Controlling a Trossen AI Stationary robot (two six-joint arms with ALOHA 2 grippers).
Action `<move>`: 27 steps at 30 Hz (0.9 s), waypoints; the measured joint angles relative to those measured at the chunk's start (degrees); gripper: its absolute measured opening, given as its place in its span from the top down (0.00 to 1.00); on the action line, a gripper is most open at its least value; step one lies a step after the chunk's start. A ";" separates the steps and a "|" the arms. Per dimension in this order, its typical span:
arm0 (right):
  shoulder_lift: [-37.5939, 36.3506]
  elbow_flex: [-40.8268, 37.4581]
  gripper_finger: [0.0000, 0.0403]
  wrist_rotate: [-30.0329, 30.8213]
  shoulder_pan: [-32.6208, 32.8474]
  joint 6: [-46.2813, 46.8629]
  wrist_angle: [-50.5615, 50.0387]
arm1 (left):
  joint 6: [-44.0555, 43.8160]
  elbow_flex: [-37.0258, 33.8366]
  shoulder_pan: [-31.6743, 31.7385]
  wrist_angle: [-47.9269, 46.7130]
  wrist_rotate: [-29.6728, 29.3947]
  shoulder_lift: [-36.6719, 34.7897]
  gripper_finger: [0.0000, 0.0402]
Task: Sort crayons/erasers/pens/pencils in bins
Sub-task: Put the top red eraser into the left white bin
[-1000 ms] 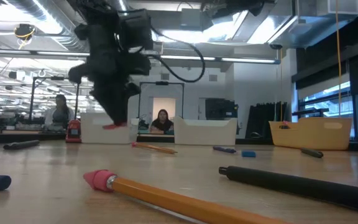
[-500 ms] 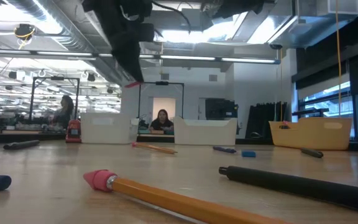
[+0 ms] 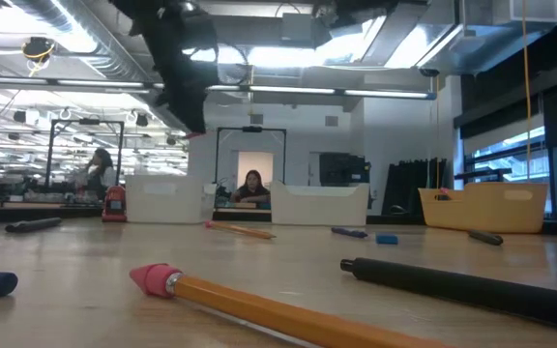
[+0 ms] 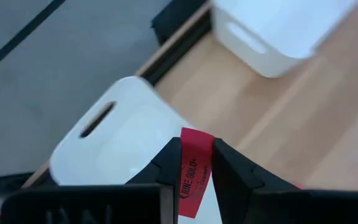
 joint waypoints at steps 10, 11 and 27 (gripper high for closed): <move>0.05 2.60 0.63 -13.17 -6.16 -4.10 6.68 | -1.34 -0.73 5.30 -0.23 2.74 4.96 0.86; -0.02 3.31 0.63 -13.49 -6.87 -4.13 6.24 | -1.87 -0.81 5.30 -0.17 2.72 5.43 0.86; 12.90 22.13 0.63 -17.25 -11.91 -5.72 -14.39 | -10.26 -0.81 5.30 4.00 2.42 16.19 0.86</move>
